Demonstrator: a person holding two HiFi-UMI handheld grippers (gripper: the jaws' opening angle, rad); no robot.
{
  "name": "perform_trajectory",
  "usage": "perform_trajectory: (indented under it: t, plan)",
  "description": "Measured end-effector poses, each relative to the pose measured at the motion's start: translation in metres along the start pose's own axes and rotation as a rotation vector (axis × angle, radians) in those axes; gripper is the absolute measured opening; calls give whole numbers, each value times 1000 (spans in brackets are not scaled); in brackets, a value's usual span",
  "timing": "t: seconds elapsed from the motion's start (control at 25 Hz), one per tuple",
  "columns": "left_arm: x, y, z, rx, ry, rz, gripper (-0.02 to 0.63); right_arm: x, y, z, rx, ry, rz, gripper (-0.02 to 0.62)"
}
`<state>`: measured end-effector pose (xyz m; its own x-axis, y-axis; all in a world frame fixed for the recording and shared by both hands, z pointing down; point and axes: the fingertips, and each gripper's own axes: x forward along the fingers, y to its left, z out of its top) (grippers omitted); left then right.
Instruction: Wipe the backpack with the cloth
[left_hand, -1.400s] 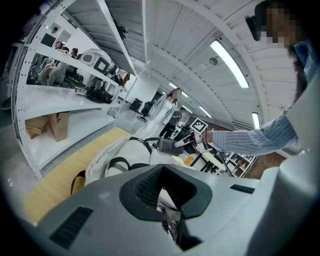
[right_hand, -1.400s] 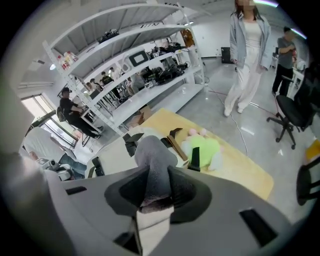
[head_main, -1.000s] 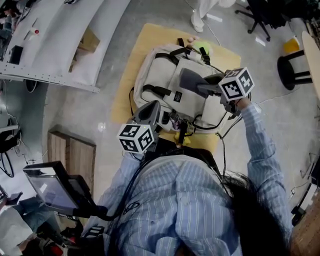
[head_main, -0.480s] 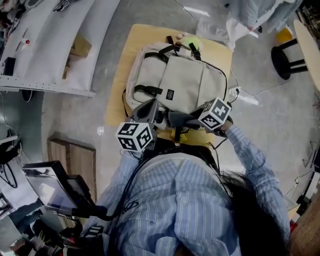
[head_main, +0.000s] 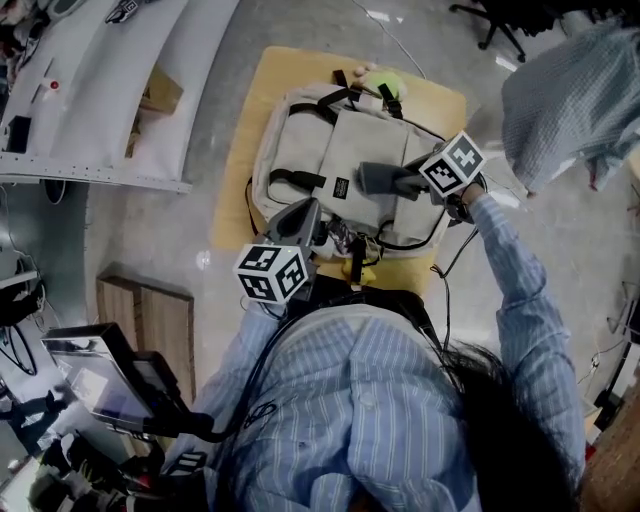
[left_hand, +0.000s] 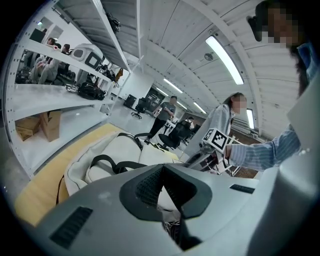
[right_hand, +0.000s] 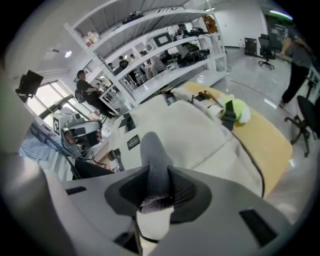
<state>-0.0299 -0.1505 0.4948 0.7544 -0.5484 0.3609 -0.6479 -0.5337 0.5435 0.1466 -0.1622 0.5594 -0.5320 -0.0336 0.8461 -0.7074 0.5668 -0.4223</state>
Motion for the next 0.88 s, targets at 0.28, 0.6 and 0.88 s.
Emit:
perform_trajectory:
  t: [0.28,0.6,0.88]
  plan:
    - [-2,1,2,11,4,3,5,-38,-87,52,105,-74,-114,106]
    - [1,2,-1,9,9,6,5,-57,-108,69,159,-155,-154,106]
    - [9,3,2,9,7,-10,5,-56,-8,42,-3,-161,-30,106]
